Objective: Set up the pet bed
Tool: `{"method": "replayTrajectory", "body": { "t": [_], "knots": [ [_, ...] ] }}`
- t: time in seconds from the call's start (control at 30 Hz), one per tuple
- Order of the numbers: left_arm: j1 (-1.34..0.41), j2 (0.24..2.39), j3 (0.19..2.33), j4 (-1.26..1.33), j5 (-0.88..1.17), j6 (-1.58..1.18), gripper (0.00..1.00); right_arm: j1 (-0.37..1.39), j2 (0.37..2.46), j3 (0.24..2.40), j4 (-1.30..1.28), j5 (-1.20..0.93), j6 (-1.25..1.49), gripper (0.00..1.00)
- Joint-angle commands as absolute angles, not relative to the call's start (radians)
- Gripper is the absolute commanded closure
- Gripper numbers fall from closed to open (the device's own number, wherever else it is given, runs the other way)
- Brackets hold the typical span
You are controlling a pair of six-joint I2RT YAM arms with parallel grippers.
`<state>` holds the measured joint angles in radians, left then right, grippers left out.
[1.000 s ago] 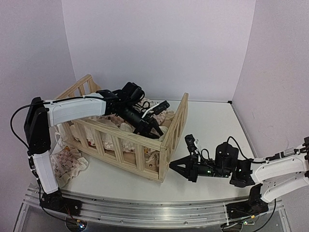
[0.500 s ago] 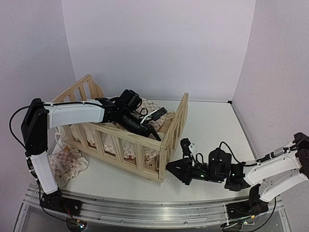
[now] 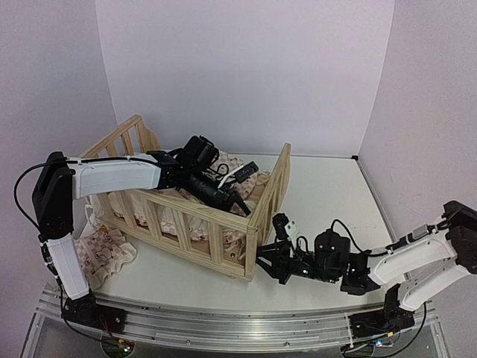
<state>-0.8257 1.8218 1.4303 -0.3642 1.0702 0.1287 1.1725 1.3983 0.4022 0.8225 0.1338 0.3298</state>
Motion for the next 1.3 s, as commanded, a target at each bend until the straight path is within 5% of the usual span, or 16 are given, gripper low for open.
{"method": "replayTrajectory", "body": {
  "t": [0.0,0.23,0.53,0.73,1.27],
  "knots": [
    [-0.83,1.773,1.421,-0.329,1.082,0.119,1.0,1.179,1.42,0.453,0.878,0.153,0.295,0.72],
    [-0.83,1.775,1.412,-0.313,1.077,0.109,1.0,1.179,1.453,0.461,0.939,0.135,0.288,0.66],
    [-0.83,1.776,1.414,-0.313,1.069,0.11,1.0,1.179,1.465,0.452,0.997,0.119,0.292,0.98],
    [-0.82,1.77,1.429,-0.361,1.05,0.161,1.0,1.179,1.374,0.388,0.974,0.167,0.315,1.0],
    [-0.785,1.759,1.451,-0.421,0.997,0.286,1.0,1.179,0.948,0.567,0.091,0.117,0.285,1.0]
  ]
}}
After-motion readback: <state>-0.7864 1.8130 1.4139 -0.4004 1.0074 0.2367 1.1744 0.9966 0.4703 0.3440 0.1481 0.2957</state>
